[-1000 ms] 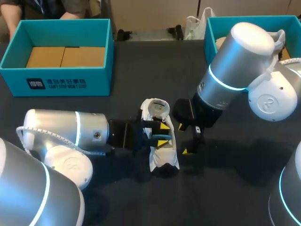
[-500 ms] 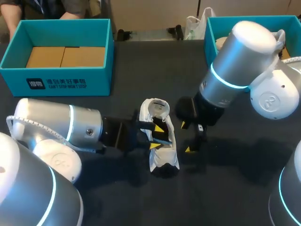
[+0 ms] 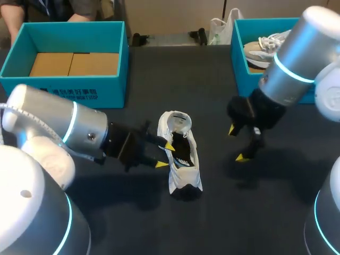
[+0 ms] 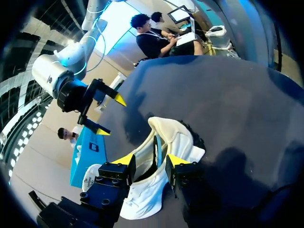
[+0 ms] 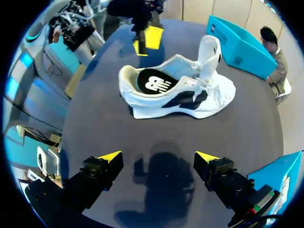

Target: Take the shoe out of the shoebox, open the shoe tongue, remove and reinsert the insole, then place the shoe into the shoebox

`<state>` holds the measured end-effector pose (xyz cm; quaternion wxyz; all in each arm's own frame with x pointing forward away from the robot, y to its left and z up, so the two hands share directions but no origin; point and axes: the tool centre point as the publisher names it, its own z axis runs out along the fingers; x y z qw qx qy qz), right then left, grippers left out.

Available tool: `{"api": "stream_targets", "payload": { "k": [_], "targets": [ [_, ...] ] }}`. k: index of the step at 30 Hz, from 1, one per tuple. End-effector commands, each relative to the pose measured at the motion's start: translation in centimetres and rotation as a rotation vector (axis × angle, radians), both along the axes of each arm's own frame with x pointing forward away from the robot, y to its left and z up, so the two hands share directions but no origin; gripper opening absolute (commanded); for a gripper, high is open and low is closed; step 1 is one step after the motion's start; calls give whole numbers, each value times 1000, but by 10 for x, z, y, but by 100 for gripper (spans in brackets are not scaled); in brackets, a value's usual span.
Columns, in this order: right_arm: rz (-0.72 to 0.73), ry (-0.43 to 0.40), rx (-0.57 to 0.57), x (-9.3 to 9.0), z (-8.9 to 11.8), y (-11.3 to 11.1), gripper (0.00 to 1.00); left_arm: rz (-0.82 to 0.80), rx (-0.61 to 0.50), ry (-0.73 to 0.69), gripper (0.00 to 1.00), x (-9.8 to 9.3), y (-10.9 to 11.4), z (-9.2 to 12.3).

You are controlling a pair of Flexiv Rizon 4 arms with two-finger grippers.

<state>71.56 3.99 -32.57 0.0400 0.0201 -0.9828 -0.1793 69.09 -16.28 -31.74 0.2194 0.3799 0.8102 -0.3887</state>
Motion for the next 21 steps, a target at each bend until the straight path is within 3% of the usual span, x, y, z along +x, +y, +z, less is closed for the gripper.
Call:
{"api": "stream_targets", "payload": {
  "k": [1,8,17,19,21],
  "targets": [
    [0,0,11,-1,5,-10,100,-104,123,59,42,6,20,13],
    [0,0,11,-1,5,-10,100,-222,221,58,45,17,39,30],
    [0,0,11,-1,5,-10,100,-382,404,39,35,21,62,36],
    [-25,0,-14,0,10,-26,100,-401,433,32,25,24,65,37],
    [-31,-12,-1,0,15,-39,100,-425,462,31,9,26,66,38]
  ]
}}
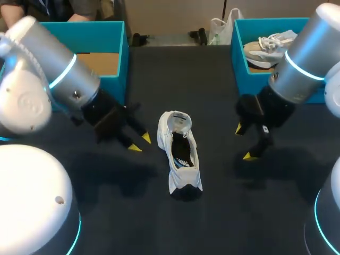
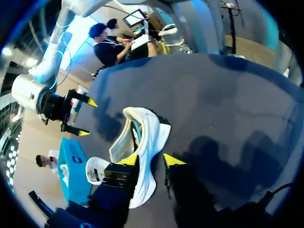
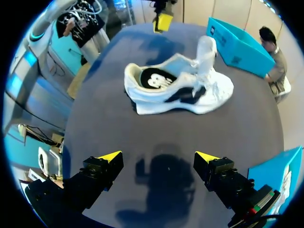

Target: Take the shoe out of the shoebox, open the shoe tongue, remove and reinsert the insole, then place the shoe into the shoebox

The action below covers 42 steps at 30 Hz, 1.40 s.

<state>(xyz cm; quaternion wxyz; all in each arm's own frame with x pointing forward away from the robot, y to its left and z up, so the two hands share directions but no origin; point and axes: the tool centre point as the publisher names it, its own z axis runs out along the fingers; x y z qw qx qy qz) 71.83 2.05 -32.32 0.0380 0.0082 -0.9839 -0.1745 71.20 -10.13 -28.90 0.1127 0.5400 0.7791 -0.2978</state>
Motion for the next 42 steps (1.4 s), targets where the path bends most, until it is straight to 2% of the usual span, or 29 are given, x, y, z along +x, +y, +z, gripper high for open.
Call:
{"api": "stream_targets", "payload": {
  "k": [1,2,6,19,23,24,26,33,42],
  "targets": [
    [-12,-13,5,-2,14,-25,100,-99,211,46,7,7,5,10],
    [-4,-16,20,-2,13,-31,100,-118,234,42,0,8,6,10],
    [-32,-2,22,-1,13,-36,100,-196,336,-16,0,17,11,10],
    [-32,-2,22,-1,13,-36,100,-196,336,-16,0,17,11,10],
    [-32,-2,22,-1,13,-36,100,-318,370,-16,0,24,-14,11],
    [-32,-2,22,-1,13,-36,100,-348,402,-22,0,22,-21,12],
    [-32,-2,22,-1,13,-36,100,-401,512,-142,0,18,-31,15],
    [-32,-2,22,-1,13,-36,100,-401,512,-142,0,18,-31,15],
    [-32,-2,22,-1,13,-36,100,-540,513,-96,0,27,-45,11]
  ]
}}
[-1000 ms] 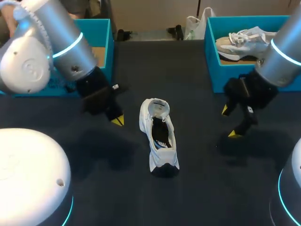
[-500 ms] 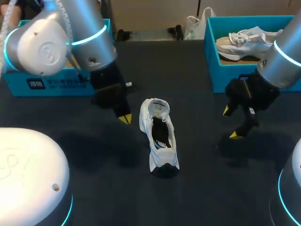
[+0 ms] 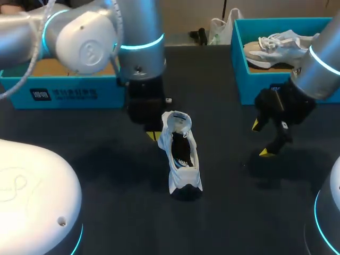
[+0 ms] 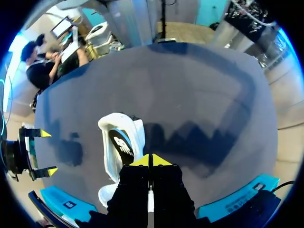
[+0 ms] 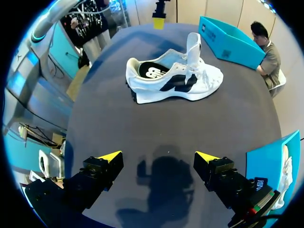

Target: Take the shoe out of the shoebox, open the shoe tongue, remove and reinsert the insole, then place the shoe into the shoebox

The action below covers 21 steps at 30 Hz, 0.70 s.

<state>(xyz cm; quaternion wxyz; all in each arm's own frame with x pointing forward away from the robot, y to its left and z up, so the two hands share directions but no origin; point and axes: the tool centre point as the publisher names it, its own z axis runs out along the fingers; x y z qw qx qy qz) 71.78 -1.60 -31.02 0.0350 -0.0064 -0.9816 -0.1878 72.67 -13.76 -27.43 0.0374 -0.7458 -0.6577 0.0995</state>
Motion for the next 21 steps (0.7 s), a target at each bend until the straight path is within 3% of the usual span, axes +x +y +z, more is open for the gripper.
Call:
{"api": "stream_targets", "payload": {
  "k": [1,7,12,21],
  "targets": [
    [-1,-2,-3,-1,0,1,100,-23,68,26,0,13,-8,-3],
    [-1,-2,-3,-1,0,1,100,-22,78,15,0,12,-12,-5],
    [-2,2,-23,0,4,-20,100,-39,72,22,0,8,-22,-10],
    [17,16,-27,2,4,-31,100,-76,127,12,0,0,-45,-36]
  ]
}}
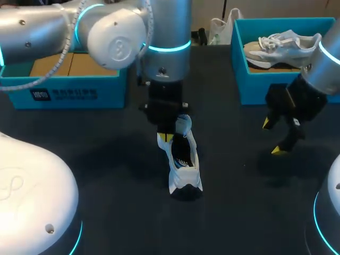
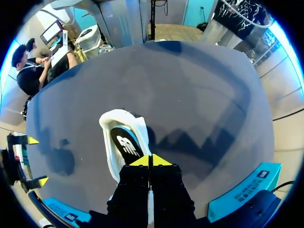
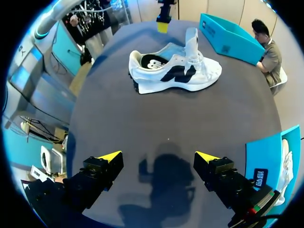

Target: Take the shoe out of the shoebox, open the shoe tongue, remove and reinsert the insole, then place the shoe into the shoebox

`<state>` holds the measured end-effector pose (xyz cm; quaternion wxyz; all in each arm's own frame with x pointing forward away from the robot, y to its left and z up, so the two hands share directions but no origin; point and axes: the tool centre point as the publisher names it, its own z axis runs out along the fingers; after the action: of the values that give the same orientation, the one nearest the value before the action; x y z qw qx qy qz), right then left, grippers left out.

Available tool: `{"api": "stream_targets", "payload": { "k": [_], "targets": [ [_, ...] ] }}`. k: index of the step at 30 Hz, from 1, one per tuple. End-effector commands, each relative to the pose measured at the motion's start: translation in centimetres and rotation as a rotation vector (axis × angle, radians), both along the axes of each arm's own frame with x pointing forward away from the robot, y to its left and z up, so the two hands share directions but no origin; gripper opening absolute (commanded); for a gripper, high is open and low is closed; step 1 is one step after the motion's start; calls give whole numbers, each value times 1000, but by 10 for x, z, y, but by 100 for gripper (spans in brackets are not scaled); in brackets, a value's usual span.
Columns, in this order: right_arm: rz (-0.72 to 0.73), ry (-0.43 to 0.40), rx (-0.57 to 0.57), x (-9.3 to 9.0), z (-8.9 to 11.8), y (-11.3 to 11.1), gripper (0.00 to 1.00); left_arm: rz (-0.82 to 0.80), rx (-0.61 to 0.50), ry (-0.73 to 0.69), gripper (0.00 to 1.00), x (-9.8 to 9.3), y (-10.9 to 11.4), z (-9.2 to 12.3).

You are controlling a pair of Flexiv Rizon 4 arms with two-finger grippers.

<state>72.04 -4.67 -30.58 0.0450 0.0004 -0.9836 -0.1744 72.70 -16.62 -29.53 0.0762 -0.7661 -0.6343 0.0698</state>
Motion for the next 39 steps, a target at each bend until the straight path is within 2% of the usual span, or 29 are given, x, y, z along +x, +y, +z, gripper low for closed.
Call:
{"api": "stream_targets", "payload": {
  "k": [1,7,14,21,30,39],
  "targets": [
    [-1,-1,0,-1,0,-1,100,-2,44,6,0,0,-20,-20],
    [-1,-1,0,-1,0,-1,100,0,74,17,0,4,-33,-43],
    [-1,-1,0,-1,0,-1,100,8,125,31,0,8,-42,-53],
    [-1,-1,0,-1,0,-1,100,26,184,16,0,6,-35,-67],
    [-1,-1,0,-1,0,-1,100,25,224,-9,0,4,-24,-66],
    [-1,-1,0,-1,0,-1,100,50,249,26,0,1,-25,-92]
  ]
}}
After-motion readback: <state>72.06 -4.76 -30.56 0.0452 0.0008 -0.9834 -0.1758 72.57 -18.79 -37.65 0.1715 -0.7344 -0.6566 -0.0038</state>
